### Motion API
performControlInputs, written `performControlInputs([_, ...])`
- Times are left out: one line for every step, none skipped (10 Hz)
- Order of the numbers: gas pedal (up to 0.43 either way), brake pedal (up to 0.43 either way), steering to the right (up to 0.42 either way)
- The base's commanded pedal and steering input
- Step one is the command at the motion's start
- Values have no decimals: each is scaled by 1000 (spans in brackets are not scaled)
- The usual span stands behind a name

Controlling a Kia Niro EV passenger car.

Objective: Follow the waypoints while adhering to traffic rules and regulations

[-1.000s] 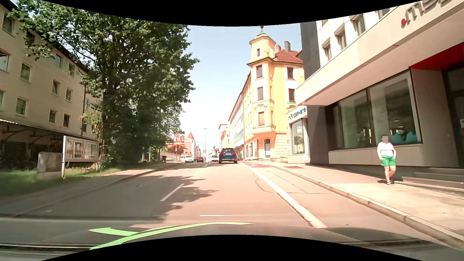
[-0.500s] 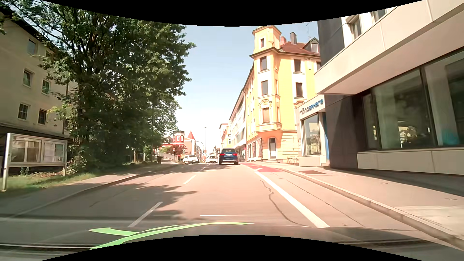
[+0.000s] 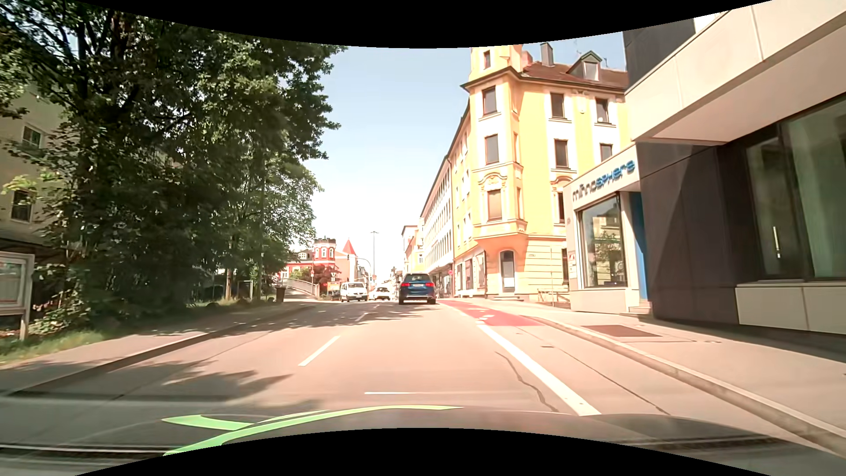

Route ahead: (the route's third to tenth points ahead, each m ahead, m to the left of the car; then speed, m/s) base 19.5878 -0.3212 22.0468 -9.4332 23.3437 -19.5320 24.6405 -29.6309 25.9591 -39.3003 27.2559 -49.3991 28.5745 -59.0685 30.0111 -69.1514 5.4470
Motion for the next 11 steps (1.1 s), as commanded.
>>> performControlInputs([138, 0, -8])
performControlInputs([130, 0, -7])
performControlInputs([130, 0, -7])
performControlInputs([118, 0, -7])
performControlInputs([87, 0, -7])
performControlInputs([79, 0, -7])
performControlInputs([79, 0, -7])
performControlInputs([67, 0, -7])
performControlInputs([39, 0, -7])
performControlInputs([28, 0, -5])
performControlInputs([28, 0, -6])
